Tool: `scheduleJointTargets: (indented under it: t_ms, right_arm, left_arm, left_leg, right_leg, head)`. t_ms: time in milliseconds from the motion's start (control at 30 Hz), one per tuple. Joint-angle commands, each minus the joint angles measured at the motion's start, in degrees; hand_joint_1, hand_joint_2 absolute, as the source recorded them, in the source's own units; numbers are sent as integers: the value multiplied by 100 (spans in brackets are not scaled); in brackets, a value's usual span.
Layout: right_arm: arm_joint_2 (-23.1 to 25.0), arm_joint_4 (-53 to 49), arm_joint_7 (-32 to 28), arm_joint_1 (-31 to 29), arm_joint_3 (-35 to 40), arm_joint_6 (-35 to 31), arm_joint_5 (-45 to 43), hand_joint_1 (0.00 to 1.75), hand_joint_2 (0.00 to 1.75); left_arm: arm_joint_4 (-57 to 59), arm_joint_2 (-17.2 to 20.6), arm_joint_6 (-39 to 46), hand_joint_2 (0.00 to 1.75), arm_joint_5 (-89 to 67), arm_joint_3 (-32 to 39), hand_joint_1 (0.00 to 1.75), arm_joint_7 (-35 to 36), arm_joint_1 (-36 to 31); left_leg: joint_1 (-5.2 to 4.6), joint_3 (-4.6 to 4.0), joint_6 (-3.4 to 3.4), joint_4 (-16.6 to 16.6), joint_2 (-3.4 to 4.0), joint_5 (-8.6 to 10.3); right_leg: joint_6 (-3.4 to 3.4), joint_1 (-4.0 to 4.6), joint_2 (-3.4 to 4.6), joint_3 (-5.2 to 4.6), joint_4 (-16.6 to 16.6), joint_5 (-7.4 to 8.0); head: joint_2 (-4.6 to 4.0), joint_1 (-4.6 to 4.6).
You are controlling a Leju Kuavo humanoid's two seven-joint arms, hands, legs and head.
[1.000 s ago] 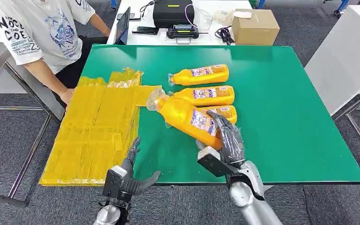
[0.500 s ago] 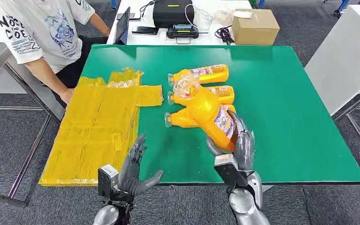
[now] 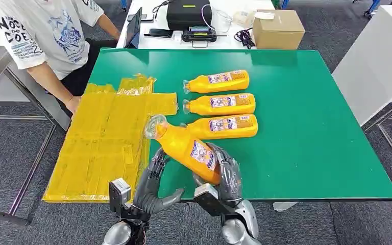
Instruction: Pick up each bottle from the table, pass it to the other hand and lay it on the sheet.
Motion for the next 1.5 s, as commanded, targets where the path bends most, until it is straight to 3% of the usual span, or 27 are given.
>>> scheduleJointTargets:
  t_ms: [33,667,1467,1500]
  right_arm:
    - [118,1061,50,-455,598,-30,146,175,175]
    - [196,2092,-44,-636,1503,361,95,175,175]
    - [162,2114,-29,-612,1461,319,2,175,175]
    - [164,2096,-19,-615,1449,288,7,175,175]
  left_arm:
    - [333,164,27,175,-15,-110,0,90,-192]
    - [620,47,6,175,205,81,0,57,-313]
    - [517,67,-67,175,300,62,0,-83,-260]
    - [499,82,-104,175,283,33,171,-108,-250]
  left_leg:
    - [11,26,-14,-3,26,-8]
    - [7,16,-9,-6,7,-2]
    - [9,20,-10,-5,1,-4]
    - [7,15,-8,-5,2,-2]
  right_leg:
    - [-18,12,22,20,-7,1]
    - [-11,7,4,14,-7,0]
    - [-13,9,-4,18,-7,-4]
    - [-11,7,-3,12,-7,-2]
  head:
    - [0,-2]
    - [0,0]
    - [0,-2]
    - [0,-2]
